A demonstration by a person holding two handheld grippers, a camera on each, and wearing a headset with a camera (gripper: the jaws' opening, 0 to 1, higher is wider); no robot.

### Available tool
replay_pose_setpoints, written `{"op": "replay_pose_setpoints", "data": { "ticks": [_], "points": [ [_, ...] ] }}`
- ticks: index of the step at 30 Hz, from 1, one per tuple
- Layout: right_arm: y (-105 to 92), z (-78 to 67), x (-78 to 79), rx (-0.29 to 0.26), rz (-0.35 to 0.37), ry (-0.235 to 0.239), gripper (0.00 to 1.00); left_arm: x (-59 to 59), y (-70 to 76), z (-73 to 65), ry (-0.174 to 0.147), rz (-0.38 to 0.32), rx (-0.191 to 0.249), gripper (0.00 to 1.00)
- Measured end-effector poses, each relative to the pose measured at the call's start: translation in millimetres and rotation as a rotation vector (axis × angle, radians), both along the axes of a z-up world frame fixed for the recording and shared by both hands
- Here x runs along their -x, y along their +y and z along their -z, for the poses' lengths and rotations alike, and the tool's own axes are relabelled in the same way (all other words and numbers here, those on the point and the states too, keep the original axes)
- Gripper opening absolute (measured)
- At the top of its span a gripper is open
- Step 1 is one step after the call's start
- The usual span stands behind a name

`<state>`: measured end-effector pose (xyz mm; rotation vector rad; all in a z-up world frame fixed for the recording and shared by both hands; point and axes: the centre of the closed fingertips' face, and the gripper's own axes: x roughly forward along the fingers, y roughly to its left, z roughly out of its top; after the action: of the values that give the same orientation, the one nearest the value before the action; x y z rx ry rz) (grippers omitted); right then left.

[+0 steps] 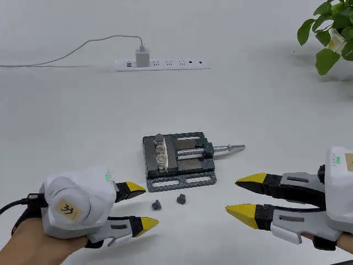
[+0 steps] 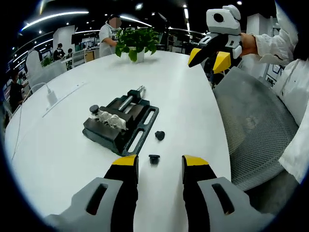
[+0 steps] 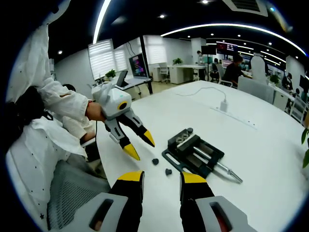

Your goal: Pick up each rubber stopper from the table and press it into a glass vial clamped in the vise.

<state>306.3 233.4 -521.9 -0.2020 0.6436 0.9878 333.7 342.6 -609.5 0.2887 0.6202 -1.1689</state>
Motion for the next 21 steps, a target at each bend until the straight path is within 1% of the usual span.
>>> {"op": "replay_pose_setpoints", "data": {
  "ticks": [4, 6, 10, 15, 18, 19, 21],
  "points": [
    [0.2, 0.8, 1.1, 0.001, 0.0, 0.005, 0.25, -2.8, 0.1, 8.7, 0.014, -0.009, -0.009, 0.26],
    [0.3, 1.0, 1.3, 0.002, -0.001, 0.006, 0.25, -3.6, 0.4, 13.2, 0.027, -0.017, -0.011, 0.24],
    [0.8, 0.7, 1.4, -0.001, 0.0, 0.009, 0.25, -6.4, 0.0, 18.6, 0.034, -0.036, -0.006, 0.21],
    [1.7, 1.6, 2.3, -0.003, -0.004, 0.014, 0.26, -7.5, -2.2, 25.9, 0.048, -0.042, -0.009, 0.17],
    [1.8, 2.2, 2.5, -0.002, -0.006, 0.015, 0.27, -7.3, -3.6, 29.5, 0.048, -0.038, -0.015, 0.16],
    [1.4, 2.6, 2.4, -0.001, -0.006, 0.016, 0.27, -7.3, -4.5, 30.6, 0.055, -0.039, -0.014, 0.16],
    [0.6, 3.3, 2.8, -0.001, -0.006, 0.018, 0.28, -8.1, -5.2, 31.5, 0.052, -0.039, -0.016, 0.16]
  ]
}}
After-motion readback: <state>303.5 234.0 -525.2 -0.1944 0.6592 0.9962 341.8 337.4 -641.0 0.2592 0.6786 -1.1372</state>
